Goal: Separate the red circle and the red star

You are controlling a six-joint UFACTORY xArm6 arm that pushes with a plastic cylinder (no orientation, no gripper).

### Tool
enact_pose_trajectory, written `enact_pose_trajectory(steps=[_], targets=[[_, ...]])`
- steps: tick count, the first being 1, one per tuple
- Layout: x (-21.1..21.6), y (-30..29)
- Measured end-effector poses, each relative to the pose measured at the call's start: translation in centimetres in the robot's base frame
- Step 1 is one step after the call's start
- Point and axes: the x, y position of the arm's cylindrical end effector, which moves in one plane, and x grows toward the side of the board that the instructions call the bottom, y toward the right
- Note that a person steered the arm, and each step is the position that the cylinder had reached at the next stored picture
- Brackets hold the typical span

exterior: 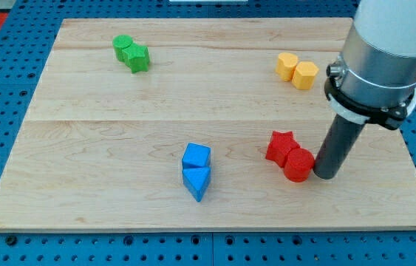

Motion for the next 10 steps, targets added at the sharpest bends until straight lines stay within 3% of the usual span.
enact_pose_trajectory(steps=[2, 3, 6, 10], targets=[[-1.9, -2.4], [1.7, -1.1], [2.2, -1.3], [-2.5, -6.2]])
